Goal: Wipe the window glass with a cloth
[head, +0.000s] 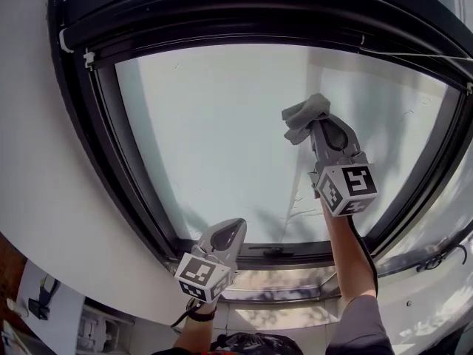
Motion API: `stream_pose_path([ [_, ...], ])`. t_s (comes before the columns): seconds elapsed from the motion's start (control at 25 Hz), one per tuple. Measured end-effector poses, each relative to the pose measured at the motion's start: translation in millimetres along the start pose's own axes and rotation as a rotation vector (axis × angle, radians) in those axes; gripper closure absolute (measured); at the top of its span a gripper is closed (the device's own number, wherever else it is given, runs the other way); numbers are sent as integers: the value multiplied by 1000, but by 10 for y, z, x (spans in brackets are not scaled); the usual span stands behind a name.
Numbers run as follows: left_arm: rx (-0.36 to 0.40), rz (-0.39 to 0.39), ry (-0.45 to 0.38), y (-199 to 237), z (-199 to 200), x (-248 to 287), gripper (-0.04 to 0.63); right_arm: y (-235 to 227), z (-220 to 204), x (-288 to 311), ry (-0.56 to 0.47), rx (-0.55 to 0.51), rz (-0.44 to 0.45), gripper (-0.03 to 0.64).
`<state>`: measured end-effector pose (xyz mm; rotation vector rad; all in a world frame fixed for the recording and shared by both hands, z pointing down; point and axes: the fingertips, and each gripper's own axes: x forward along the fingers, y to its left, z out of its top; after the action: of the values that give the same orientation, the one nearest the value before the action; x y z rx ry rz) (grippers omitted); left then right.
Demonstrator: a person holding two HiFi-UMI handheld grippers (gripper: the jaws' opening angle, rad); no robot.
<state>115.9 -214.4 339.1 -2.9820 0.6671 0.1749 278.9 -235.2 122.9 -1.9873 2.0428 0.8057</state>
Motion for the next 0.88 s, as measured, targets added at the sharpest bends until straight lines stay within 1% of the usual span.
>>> stream_pose_path([
  [0.08,-1,-14,4,-79,-6,116,604,-187,-50,-104,6,-6,-6,601],
  [0.2,-10,-52,7,-284,-13,301,604,-535,-47,-316,4,18,-33,601],
  [0.36,-4,-75,-2,-459,-30,448,604,-1005,-30,-564,-29,72,-101,601],
  [0.48,-6,-83,7,-540,-86,533,604,-1340,-30,-731,-34,74,-152,601],
  [0.76,-9,-92,0,-673,-97,684,604,-2209,-45,-1179,-47,98,-316,598],
  [0.88,-21,-108,4,-743,-104,762,604,-2475,-85,-1320,-16,70,-396,600],
])
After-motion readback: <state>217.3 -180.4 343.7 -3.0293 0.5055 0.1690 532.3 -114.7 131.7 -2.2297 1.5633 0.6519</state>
